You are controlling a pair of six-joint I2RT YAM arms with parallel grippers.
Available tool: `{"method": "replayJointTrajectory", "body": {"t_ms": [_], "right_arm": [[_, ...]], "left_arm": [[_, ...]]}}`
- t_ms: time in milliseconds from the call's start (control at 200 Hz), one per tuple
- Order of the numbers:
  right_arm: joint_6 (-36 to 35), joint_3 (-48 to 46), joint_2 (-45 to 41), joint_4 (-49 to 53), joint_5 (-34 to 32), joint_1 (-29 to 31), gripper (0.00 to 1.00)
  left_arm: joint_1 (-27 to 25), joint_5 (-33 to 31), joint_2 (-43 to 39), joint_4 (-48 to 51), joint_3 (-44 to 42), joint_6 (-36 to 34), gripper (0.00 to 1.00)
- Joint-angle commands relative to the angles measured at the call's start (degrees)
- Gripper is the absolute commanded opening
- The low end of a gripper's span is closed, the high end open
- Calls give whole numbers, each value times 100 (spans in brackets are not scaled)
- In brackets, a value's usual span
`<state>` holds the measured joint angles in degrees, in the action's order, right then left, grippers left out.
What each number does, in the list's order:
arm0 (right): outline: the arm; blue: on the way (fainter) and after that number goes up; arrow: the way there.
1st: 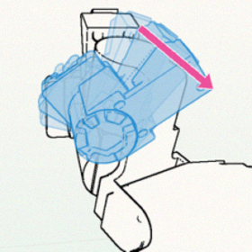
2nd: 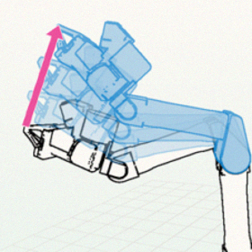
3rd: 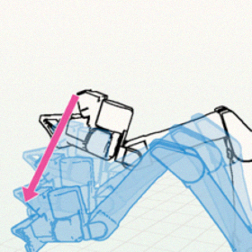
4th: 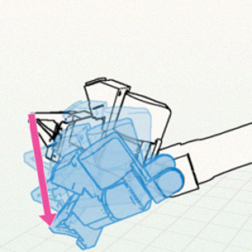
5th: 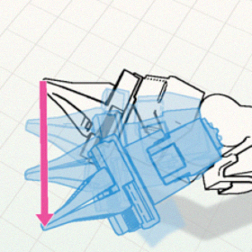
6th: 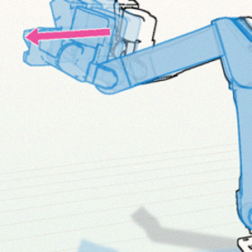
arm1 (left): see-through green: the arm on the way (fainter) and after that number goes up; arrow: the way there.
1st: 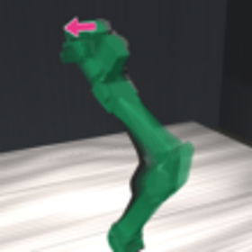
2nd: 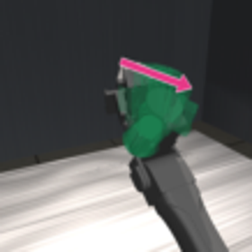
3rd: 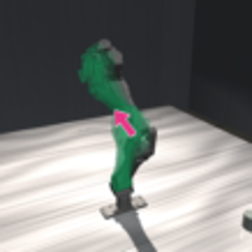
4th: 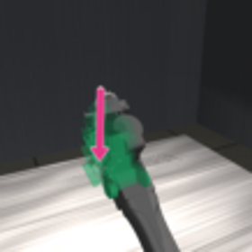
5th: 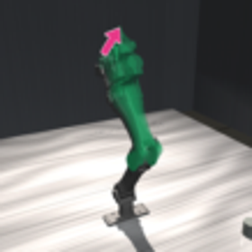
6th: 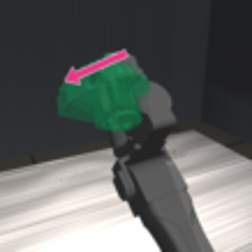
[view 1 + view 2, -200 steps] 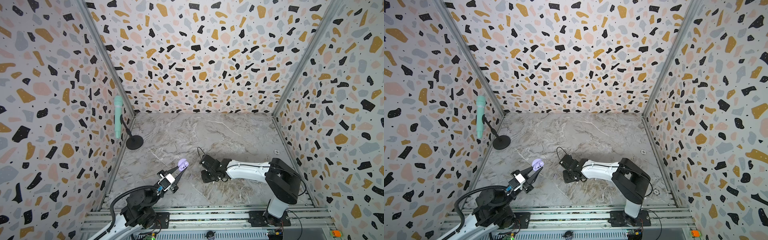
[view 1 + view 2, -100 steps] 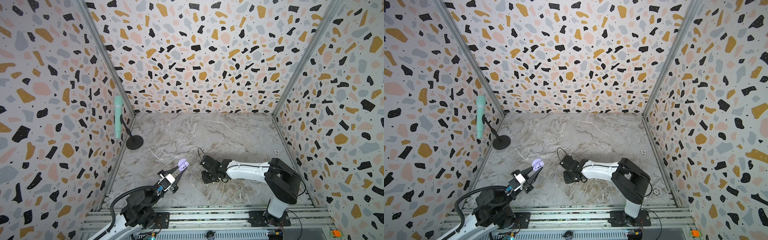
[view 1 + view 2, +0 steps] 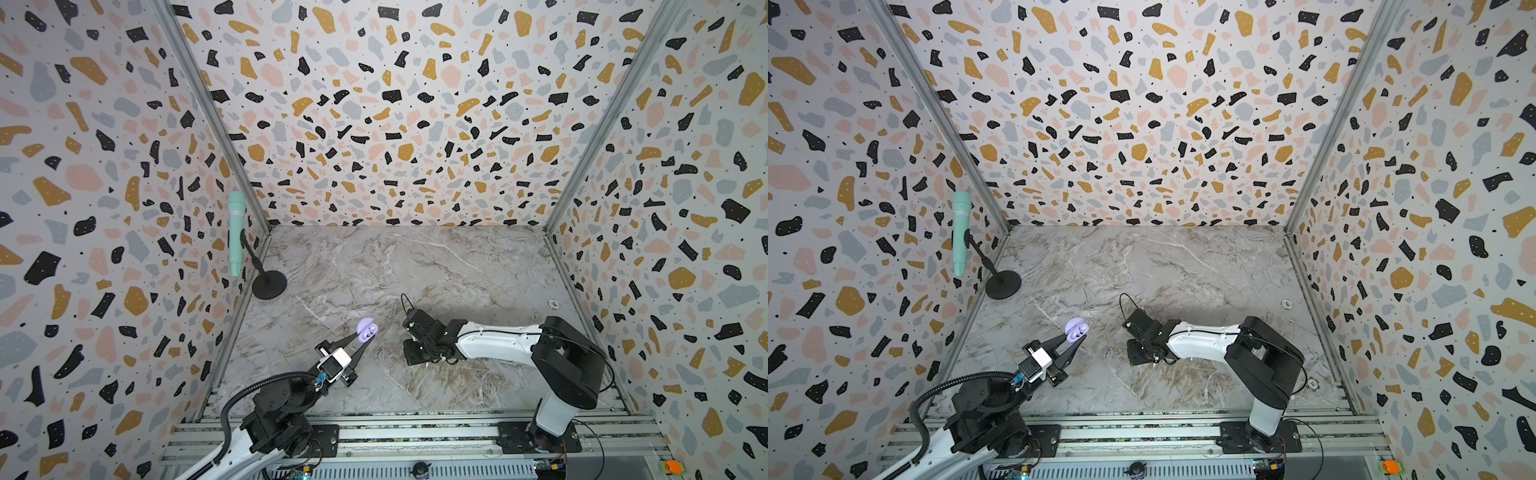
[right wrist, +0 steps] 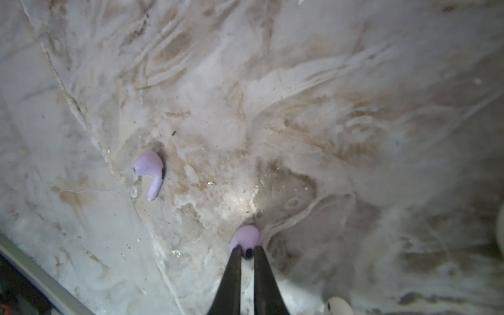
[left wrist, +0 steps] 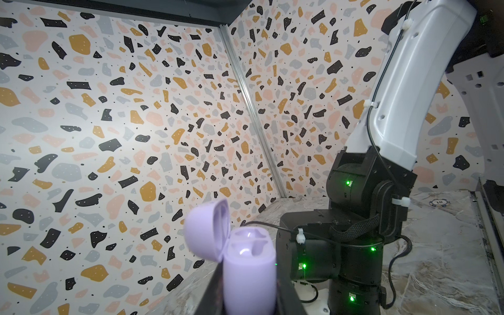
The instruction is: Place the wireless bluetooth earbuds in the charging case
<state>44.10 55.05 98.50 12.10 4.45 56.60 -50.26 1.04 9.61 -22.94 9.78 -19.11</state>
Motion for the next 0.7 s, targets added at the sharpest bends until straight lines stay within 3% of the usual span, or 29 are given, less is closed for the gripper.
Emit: {"method": "replayJointTrajectory", "body": {"t_ms": [0, 210, 696], "right_arm": [[114, -215, -185, -62, 111, -71, 10], [194, -469, -215, -387, 380, -237, 10], [283, -626, -377, -396, 268, -318, 11]], "left_arm": [[-25, 19, -58, -167, -20, -84, 0], [-28, 22, -62, -158, -20, -93, 0], [-36, 23, -55, -149, -29, -109, 0]]}}
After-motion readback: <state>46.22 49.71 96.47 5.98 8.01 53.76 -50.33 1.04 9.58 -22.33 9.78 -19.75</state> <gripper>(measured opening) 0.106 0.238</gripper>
